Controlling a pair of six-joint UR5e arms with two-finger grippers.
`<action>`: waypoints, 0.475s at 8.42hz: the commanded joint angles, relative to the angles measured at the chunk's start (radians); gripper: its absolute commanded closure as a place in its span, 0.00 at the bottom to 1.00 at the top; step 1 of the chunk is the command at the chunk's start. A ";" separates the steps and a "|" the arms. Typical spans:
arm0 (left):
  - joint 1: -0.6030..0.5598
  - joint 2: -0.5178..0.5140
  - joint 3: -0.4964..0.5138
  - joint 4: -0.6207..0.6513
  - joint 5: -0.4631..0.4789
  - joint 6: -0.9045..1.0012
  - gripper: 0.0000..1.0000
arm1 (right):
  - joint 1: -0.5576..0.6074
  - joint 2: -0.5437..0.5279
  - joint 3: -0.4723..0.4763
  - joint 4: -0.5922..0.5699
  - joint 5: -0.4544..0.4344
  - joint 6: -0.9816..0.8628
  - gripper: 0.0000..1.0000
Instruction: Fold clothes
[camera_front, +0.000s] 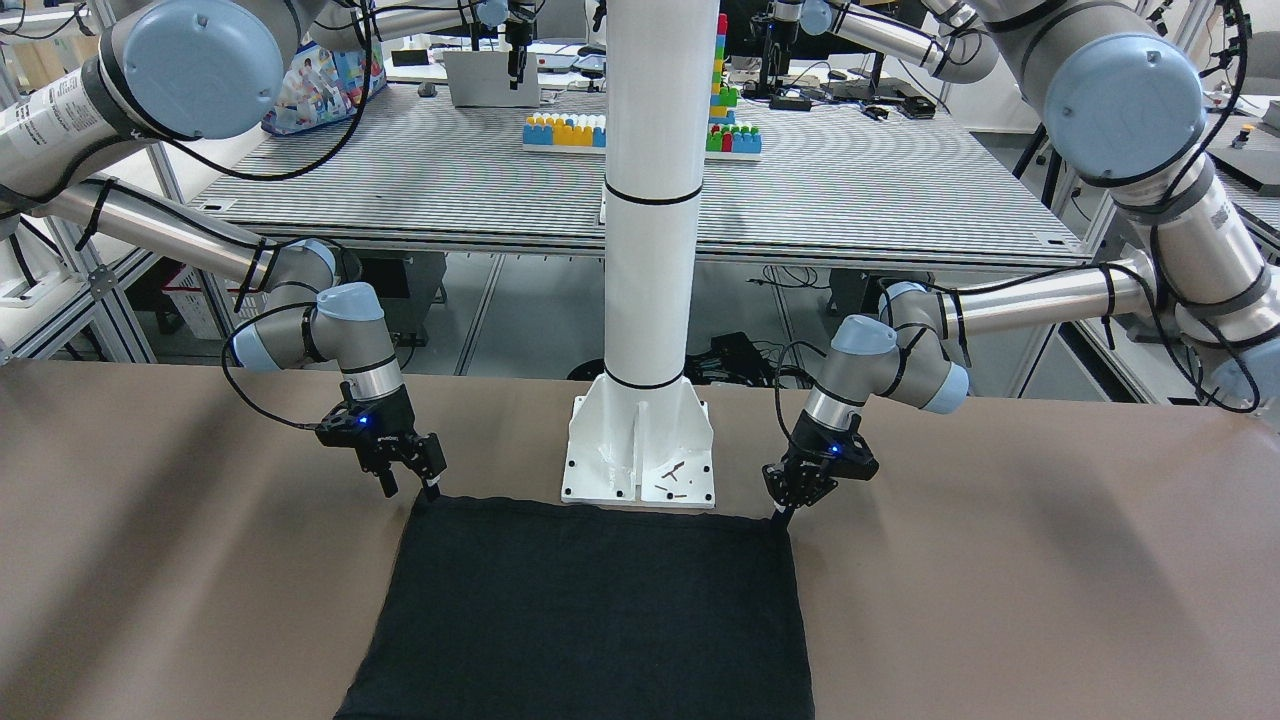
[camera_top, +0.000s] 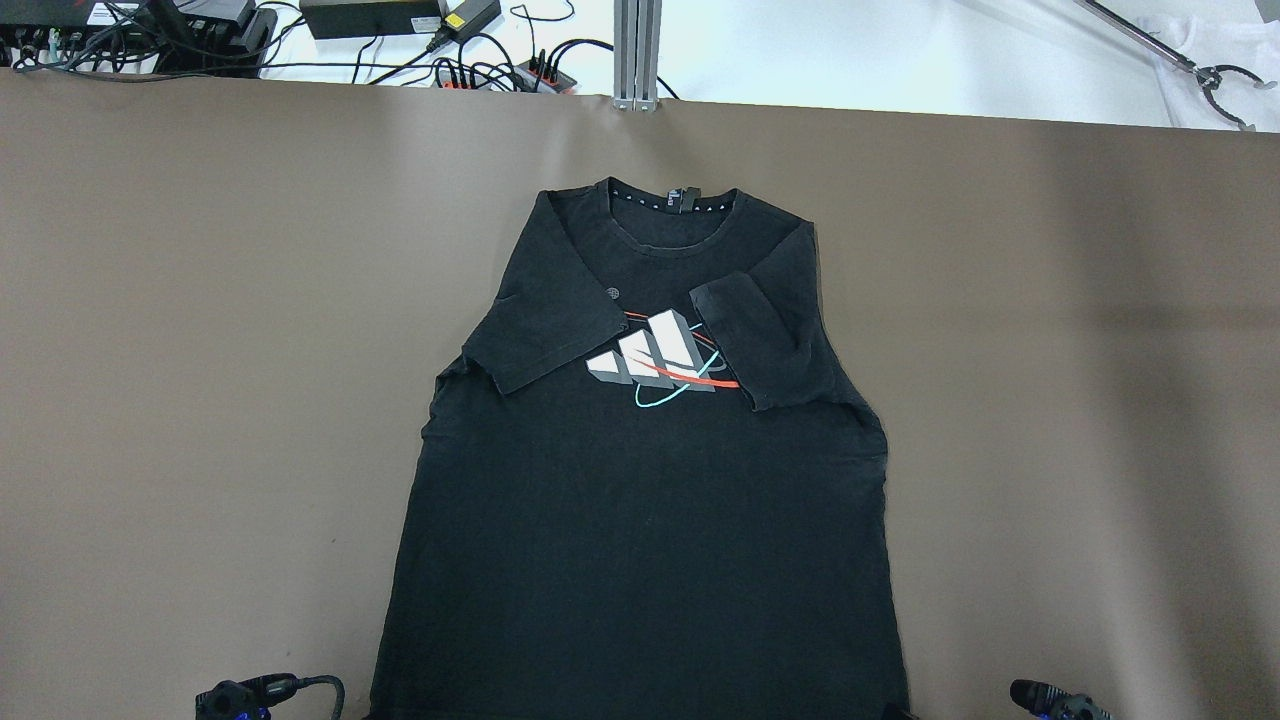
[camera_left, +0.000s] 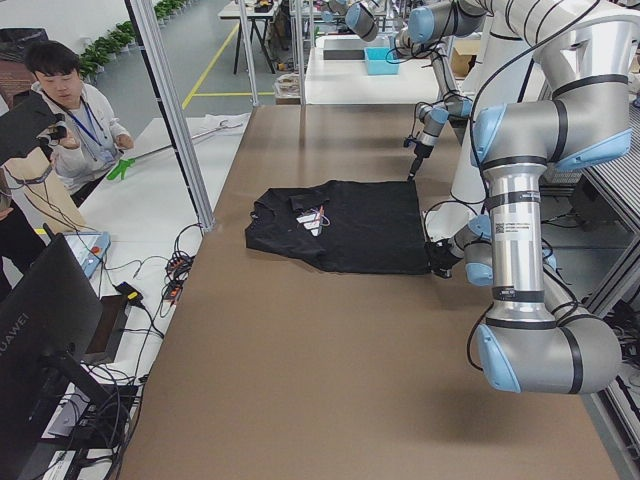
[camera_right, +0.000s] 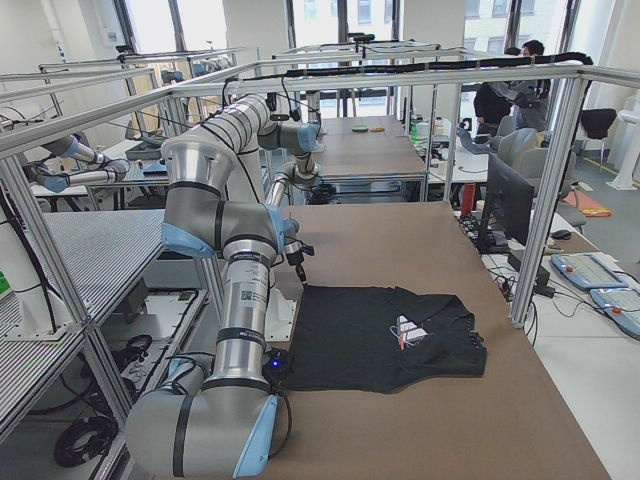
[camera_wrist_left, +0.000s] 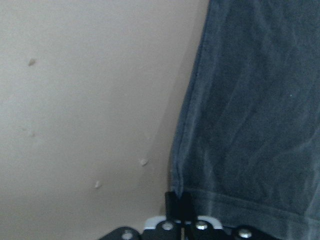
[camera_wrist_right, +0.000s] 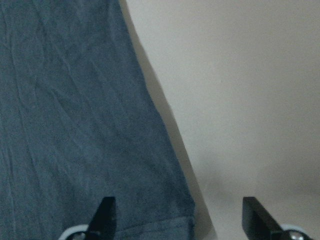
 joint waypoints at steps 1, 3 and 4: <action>0.001 -0.001 0.000 0.000 0.000 0.000 1.00 | -0.023 0.004 -0.002 -0.034 -0.023 0.036 0.22; 0.001 -0.001 0.000 0.000 0.000 0.000 1.00 | -0.034 0.010 -0.002 -0.059 -0.045 0.047 0.30; 0.001 -0.001 0.000 0.000 0.000 0.000 1.00 | -0.043 0.014 -0.004 -0.066 -0.049 0.049 0.32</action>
